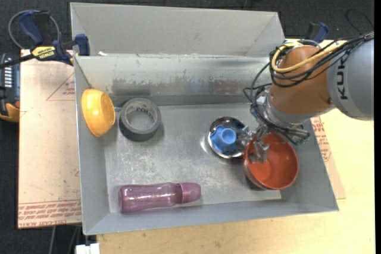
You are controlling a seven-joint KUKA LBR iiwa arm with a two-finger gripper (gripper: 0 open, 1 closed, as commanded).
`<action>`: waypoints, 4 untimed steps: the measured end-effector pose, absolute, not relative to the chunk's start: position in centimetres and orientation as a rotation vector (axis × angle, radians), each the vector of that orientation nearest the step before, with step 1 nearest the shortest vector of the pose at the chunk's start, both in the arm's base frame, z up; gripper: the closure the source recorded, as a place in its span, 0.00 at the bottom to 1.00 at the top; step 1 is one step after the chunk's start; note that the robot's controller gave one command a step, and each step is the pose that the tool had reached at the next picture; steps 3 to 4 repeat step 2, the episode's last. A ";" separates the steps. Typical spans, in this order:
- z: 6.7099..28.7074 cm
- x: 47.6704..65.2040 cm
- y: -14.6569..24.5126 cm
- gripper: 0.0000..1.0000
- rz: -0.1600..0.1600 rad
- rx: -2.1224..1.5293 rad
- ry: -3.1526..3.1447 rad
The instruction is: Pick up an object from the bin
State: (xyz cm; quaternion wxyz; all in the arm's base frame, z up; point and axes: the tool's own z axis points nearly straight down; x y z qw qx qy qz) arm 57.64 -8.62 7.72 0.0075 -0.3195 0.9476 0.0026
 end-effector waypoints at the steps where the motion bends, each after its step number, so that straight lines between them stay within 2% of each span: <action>1: 10.6 57.3 -8.5 1.00 0.018 -1.001 2.972; 2: 14.5 57.3 -8.5 1.00 0.017 -0.997 2.971; 4: 14.5 57.3 -8.5 1.00 0.017 -0.997 2.971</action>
Offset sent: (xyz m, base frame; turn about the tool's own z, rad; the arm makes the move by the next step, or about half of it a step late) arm -0.0016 0.0004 0.0854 -0.0001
